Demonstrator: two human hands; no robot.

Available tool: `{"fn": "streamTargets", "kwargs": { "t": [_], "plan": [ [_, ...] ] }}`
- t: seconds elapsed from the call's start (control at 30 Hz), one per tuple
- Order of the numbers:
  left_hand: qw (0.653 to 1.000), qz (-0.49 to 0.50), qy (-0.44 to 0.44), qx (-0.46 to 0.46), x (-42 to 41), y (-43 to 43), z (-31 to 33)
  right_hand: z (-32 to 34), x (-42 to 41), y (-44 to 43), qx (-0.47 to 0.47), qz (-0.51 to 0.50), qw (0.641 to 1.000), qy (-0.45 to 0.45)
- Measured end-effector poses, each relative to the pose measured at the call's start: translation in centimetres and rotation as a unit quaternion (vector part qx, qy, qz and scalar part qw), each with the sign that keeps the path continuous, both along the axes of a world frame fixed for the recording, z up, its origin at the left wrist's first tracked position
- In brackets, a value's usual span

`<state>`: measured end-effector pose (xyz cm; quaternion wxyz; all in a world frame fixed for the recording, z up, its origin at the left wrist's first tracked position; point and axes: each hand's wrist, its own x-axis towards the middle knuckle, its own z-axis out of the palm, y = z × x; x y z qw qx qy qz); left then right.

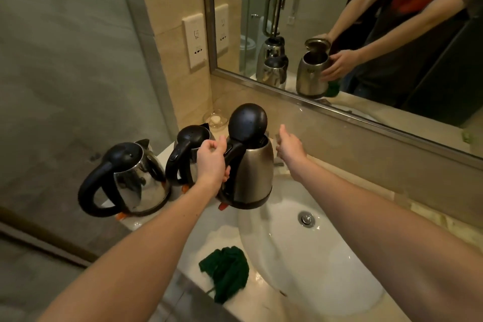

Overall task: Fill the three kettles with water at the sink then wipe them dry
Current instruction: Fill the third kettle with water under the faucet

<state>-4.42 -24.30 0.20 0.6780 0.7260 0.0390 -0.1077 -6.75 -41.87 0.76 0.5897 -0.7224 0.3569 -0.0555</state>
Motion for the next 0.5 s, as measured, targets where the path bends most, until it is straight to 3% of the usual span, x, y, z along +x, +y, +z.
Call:
{"fn": "streamTargets", "kwargs": {
  "t": [0.13, 0.5],
  "plan": [
    [0.998, -0.026, 0.022, -0.043, -0.7, 1.0, -0.3, 0.2, -0.8, 0.8, 0.123, -0.036, 0.992, -0.02],
    [0.984, -0.126, 0.109, -0.058, -2.6, 0.2, -2.4, -1.6, -2.9, -0.3, 0.144, -0.118, 0.981, -0.057]
  ]
}}
